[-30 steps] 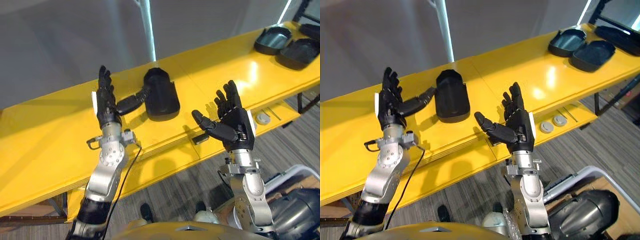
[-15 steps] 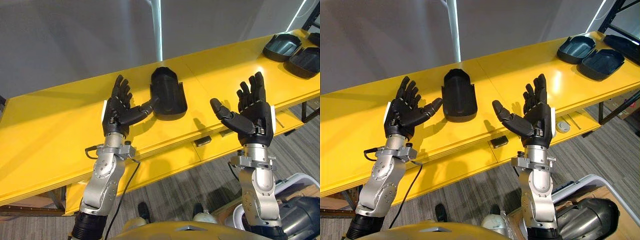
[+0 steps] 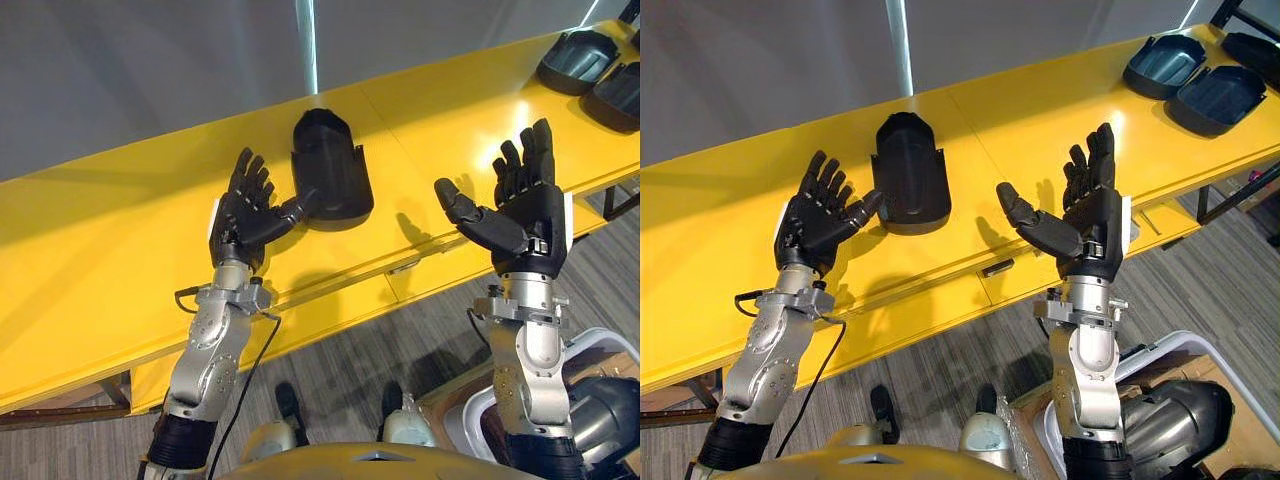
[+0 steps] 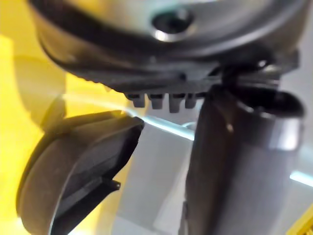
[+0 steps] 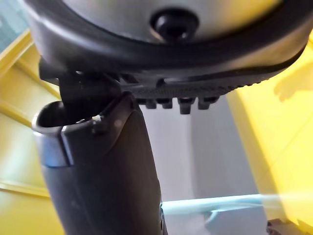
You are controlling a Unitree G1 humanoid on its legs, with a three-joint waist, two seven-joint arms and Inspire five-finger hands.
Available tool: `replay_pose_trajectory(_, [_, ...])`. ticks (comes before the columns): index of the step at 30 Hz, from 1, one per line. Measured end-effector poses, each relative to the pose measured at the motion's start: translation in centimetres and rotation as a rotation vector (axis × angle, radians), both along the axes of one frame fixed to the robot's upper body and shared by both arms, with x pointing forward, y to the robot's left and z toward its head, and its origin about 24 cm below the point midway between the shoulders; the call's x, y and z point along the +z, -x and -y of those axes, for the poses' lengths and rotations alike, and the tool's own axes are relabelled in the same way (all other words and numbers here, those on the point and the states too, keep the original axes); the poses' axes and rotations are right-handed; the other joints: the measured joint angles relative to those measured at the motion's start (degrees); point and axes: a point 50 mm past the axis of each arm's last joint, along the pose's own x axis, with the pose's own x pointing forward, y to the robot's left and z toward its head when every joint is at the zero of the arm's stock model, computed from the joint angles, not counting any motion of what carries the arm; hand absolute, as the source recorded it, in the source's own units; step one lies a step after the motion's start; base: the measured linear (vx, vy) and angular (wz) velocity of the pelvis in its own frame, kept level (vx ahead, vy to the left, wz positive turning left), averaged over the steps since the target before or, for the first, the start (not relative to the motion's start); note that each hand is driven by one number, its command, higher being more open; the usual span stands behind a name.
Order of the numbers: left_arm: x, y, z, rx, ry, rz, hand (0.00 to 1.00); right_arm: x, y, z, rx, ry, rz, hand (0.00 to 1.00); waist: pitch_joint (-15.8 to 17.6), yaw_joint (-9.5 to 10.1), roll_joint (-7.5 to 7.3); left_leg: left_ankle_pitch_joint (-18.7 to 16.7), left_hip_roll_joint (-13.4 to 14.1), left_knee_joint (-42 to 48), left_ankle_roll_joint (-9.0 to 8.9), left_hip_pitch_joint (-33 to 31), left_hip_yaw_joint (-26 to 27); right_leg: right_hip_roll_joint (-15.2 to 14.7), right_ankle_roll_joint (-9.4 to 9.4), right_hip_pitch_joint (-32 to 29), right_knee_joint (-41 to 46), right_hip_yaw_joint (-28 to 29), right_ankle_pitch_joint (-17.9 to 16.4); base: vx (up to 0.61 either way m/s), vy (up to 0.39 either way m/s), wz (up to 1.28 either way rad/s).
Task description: Walk over and take three plastic housings, then place them on the shelf
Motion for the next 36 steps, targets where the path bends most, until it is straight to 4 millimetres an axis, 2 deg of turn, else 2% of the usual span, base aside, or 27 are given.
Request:
replay_pose_trajectory(9, [-0.1,-0.5,0.5,-0.053,0.025,-0.002,1.0,0.0,0.0,0.1,0.0,0.004,0.001,1.0,0.71,-0.67,0.58,-0.11,0.02,-0.02,-0.09,0.32,1.21,-0.09,-0.25,-0.82,0.54,1.32,-0.23,-0.01,0.003,-0.07])
replay_pose_trajectory(17, [0.1,-0.8,1.8,-0.139,0.052,0.006,1.0,-0.1,0.1,0.1,0.011,0.011,-0.004,1.0,0.73,-1.48,0.56,-0.06,0.0,-0.01,-0.01,0.32,1.46,-0.12,0.07,-0.95,0.57,1.54,0.02,0.0,0.0,0.0])
replay_pose_trajectory(33, [0.1,-1.1,3.8,-0.286,0.123,-0.005,1.0,-0.1,0.1,0.0,0.026,0.019,-0.005,1.0,0.86,-1.7,0.73,-0.12,0.0,-0.01,-0.03,0.39,1.93,-0.12,0.08,-1.1,0.6,1.68,0.03,0.0,0.0,0.0])
replay_pose_trajectory(36, [0.0,-1.6,4.0,-0.309,0.152,-0.022,1.0,-0.2,0.1,-0.1,0.031,0.02,-0.006,1.0,0.87,-1.7,0.72,-0.12,-0.01,-0.01,-0.03,0.4,1.98,-0.13,0.08,-1.1,0.63,1.69,0.03,0.0,0.0,0.0])
